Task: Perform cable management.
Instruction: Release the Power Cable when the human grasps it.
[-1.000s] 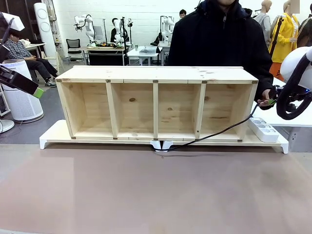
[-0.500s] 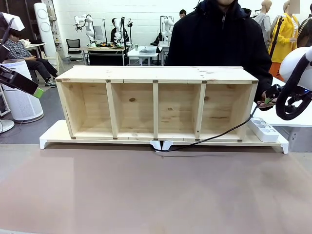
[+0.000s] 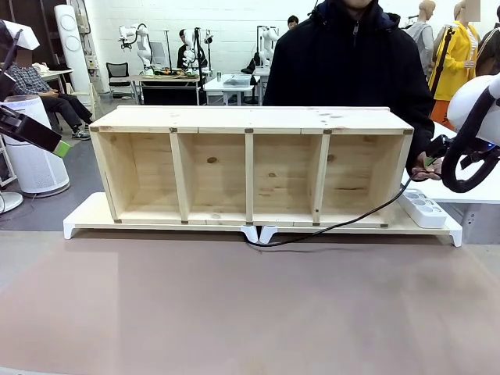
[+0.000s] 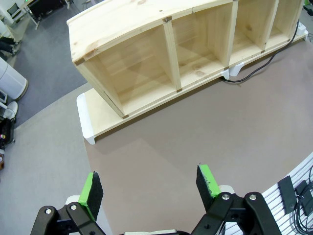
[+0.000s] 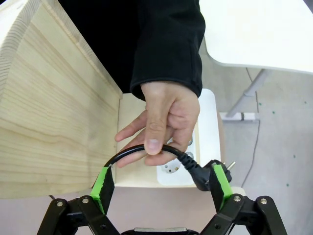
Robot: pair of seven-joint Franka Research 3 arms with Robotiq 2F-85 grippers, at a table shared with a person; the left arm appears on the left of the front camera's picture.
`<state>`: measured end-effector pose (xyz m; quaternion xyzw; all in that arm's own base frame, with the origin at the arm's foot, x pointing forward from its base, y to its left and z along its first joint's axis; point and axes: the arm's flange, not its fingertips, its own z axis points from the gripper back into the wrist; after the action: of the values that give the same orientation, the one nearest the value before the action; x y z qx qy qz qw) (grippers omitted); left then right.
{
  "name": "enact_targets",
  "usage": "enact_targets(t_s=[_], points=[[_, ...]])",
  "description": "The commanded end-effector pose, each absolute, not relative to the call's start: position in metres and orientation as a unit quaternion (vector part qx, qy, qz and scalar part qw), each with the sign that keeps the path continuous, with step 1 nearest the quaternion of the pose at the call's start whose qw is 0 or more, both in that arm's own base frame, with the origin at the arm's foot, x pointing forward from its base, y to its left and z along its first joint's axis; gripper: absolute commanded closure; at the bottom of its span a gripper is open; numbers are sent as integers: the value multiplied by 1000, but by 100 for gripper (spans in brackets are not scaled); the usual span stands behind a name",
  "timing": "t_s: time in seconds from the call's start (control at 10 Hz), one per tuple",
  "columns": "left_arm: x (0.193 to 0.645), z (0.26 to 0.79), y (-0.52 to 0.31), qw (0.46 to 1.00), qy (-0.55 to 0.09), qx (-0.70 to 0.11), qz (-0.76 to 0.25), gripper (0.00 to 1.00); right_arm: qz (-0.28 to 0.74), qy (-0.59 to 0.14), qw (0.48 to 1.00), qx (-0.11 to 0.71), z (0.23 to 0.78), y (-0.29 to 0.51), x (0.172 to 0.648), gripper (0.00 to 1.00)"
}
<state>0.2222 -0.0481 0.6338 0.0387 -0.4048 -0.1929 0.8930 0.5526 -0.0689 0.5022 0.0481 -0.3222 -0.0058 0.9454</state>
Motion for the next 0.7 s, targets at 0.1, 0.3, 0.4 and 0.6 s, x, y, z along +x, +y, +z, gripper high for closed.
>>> enact_targets(t_s=[0.1,0.3,0.4,0.6], points=[[224,634,-49,891,-409,40,-192,0,-9,-323,945,48,503,-71,552,0],[224,634,-49,891,-409,40,-192,0,-9,-323,945,48,503,-71,552,0],[224,634,-49,891,-409,40,-192,0,-9,-323,945,48,503,-71,552,0],[224,634,-49,891,-409,40,-192,0,-9,-323,945,48,503,-71,552,0]])
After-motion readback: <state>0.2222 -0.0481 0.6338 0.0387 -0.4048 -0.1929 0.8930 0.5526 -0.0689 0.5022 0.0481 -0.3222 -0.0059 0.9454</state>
